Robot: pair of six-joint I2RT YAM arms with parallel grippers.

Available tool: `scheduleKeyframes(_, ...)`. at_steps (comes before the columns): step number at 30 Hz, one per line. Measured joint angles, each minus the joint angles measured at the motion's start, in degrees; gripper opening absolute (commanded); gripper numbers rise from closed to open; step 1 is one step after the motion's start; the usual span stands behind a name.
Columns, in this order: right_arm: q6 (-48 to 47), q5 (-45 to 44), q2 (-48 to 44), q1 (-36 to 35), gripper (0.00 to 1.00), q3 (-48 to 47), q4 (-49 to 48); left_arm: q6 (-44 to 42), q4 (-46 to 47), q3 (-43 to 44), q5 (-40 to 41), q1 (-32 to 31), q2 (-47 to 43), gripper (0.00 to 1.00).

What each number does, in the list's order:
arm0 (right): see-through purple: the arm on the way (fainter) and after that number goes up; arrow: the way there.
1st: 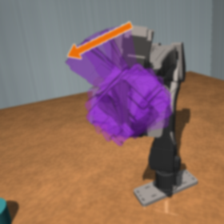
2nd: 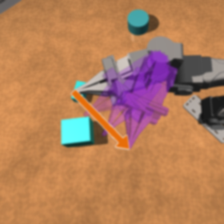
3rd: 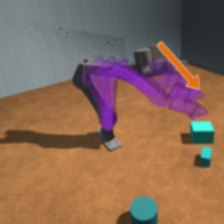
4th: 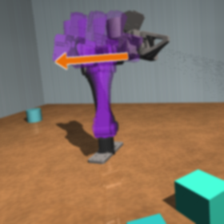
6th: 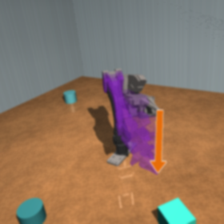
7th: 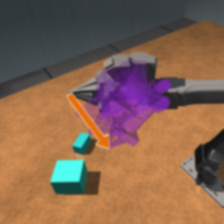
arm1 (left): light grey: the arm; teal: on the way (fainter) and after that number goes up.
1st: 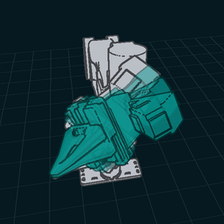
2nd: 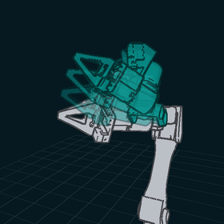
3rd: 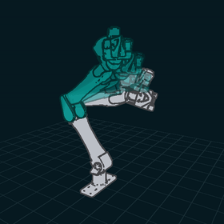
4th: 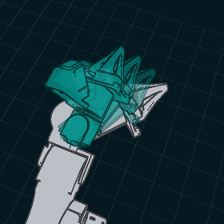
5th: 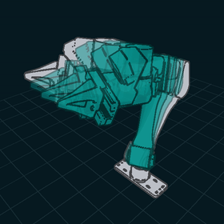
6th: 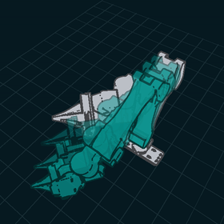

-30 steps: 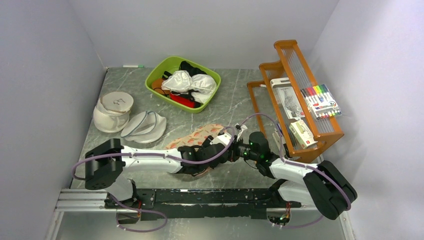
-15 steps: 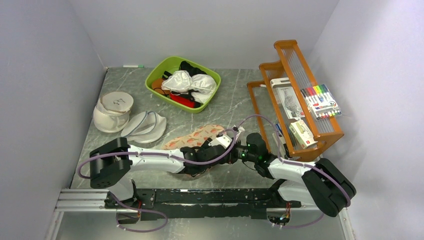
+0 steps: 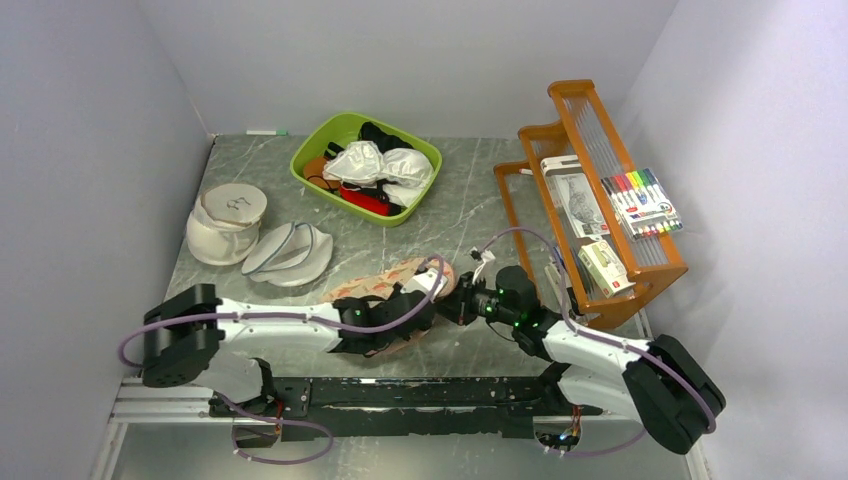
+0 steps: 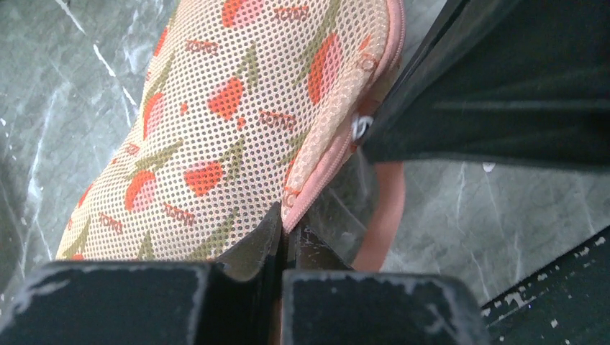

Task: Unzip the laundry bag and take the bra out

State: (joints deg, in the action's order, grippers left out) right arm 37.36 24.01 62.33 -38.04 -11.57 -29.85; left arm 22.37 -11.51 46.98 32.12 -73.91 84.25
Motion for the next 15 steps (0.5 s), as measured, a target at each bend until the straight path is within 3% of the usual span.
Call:
scheduleKeyframes(10, -0.8, -15.9, -6.0, 1.4, 0.00, -3.7, 14.1, 2.4, -0.7, -5.9, -0.5, 0.2, -8.6, 0.07)
scheduleKeyframes(15, -1.1, -17.4, -5.9, 3.2, 0.00, -4.3, 18.0, 4.6, 0.0, -6.1, -0.4, 0.3, -7.5, 0.07)
